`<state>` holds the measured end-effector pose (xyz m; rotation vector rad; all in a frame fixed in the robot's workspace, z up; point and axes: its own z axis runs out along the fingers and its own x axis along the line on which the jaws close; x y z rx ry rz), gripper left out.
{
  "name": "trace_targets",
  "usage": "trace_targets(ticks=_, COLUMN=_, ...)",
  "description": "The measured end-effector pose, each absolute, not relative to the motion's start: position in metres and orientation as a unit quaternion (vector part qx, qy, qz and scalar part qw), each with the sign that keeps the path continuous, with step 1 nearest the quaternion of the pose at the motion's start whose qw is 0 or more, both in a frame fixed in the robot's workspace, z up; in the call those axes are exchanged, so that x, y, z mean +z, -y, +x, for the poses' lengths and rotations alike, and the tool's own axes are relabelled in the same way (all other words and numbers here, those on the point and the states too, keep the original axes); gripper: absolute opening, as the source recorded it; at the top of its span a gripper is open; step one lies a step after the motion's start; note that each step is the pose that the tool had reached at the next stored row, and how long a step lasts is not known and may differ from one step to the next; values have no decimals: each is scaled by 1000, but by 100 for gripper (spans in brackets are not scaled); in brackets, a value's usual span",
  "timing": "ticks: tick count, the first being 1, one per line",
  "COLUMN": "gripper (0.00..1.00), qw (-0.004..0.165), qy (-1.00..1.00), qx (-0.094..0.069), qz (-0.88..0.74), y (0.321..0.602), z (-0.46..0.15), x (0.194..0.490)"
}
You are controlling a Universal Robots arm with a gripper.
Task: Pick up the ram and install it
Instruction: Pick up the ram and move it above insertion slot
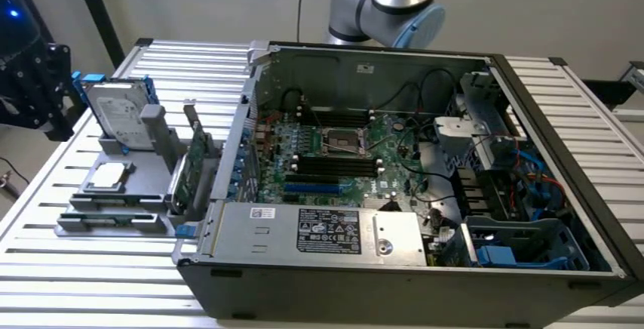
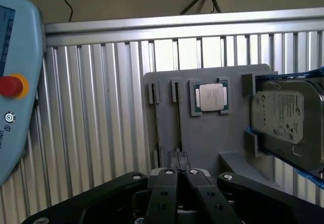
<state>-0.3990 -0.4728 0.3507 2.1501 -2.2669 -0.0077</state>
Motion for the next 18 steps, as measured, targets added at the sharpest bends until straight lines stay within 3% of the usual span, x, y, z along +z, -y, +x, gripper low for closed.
trace_targets(ticks=1, gripper=17, qw=9, qy=723, qx=-2, qz=691, y=473, z=-399, x=350)
trace_targets(ticks=2, gripper=24, qw=9, qy=721, qx=-3, qz=693, y=474, z=-399, x=348)
trace_targets(ticks=4, gripper=24, qw=9, qy=718, qx=-3, qz=696, y=476, z=-399, x=344)
trace_targets(ticks=5, gripper=30, qw=10, qy=716, qx=-4, qz=698, y=478, z=-399, x=343)
trace_targets(ticks=9, gripper=30, qw=11, qy=711, qx=-5, qz=703, y=481, z=-399, x=335)
trace_targets(ticks=11, gripper=38, qw=11, qy=708, qx=-5, qz=706, y=483, z=-399, x=332)
trace_targets(ticks=18, gripper=38, qw=11, qy=702, qx=-5, qz=712, y=490, z=-399, x=319)
